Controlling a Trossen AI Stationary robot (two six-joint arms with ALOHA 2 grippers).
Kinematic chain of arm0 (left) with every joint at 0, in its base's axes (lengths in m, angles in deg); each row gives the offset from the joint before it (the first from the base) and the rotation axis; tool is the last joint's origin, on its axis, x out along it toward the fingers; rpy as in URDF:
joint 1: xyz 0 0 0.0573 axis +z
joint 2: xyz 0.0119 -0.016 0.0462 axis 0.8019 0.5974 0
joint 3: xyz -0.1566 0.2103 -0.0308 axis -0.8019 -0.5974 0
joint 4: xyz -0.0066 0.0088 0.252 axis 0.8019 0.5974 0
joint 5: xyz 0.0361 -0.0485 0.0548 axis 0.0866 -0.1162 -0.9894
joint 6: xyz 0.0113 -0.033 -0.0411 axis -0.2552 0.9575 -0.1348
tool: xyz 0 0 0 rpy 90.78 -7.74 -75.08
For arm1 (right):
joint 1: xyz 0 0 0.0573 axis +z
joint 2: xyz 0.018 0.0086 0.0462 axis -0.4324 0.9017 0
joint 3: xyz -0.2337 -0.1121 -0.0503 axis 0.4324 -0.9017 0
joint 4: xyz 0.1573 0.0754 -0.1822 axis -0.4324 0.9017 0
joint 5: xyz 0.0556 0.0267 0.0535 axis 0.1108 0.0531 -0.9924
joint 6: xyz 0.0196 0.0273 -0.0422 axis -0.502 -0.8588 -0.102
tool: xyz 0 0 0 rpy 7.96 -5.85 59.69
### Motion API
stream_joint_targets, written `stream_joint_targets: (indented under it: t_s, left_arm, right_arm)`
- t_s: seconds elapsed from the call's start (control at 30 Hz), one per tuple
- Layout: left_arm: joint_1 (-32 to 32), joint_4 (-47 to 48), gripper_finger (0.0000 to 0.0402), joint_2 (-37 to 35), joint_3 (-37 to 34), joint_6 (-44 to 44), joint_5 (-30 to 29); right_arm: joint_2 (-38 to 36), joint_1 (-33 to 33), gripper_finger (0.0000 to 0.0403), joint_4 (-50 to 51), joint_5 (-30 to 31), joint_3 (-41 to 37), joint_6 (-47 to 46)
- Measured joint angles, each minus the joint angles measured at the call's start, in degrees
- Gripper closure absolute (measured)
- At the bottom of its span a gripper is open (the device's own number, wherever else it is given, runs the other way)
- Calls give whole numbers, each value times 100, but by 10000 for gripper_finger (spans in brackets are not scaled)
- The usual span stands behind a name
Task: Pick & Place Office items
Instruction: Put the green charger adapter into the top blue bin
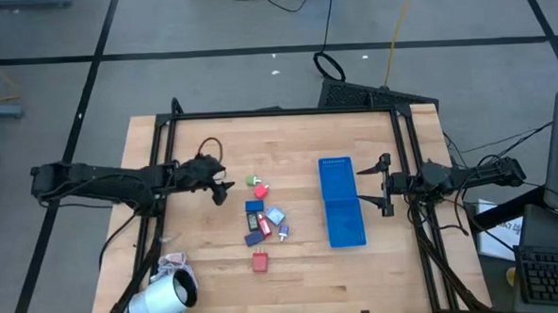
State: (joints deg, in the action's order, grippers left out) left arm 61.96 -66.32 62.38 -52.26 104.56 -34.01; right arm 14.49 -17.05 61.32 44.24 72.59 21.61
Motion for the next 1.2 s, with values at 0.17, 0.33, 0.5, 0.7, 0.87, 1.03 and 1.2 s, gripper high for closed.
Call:
stream_joint_targets:
  t_s: [0.17, 0.33, 0.5, 0.7, 0.87, 1.03, 1.2]
  left_arm:
    - [-4, -520, 92, 688, 254, -1117, -214]
    - [-9, -1147, 92, 1433, 420, -2053, 488]
    - [-4, -1750, 92, 2109, 505, -2320, 758]
    - [118, -1770, 92, 2781, 707, -2424, 705]
    - [215, -1775, 92, 3081, 848, -2436, 702]
    - [286, -1732, 95, 3220, 859, -2450, 708]
    - [302, -1620, 137, 3224, 859, -2446, 902]
  right_arm:
    - [0, 1, 89, -1, 0, 0, 0]
    - [0, -1, 89, 1, 0, 1, -1]
    - [0, 1, 89, 0, 0, 0, 1]
    - [0, -1, 89, -1, 0, 0, 1]
    - [0, 1, 89, 1, 0, -1, 1]
    - [0, -1, 89, -1, 0, -1, 1]
    - [0, 1, 89, 1, 0, -1, 1]
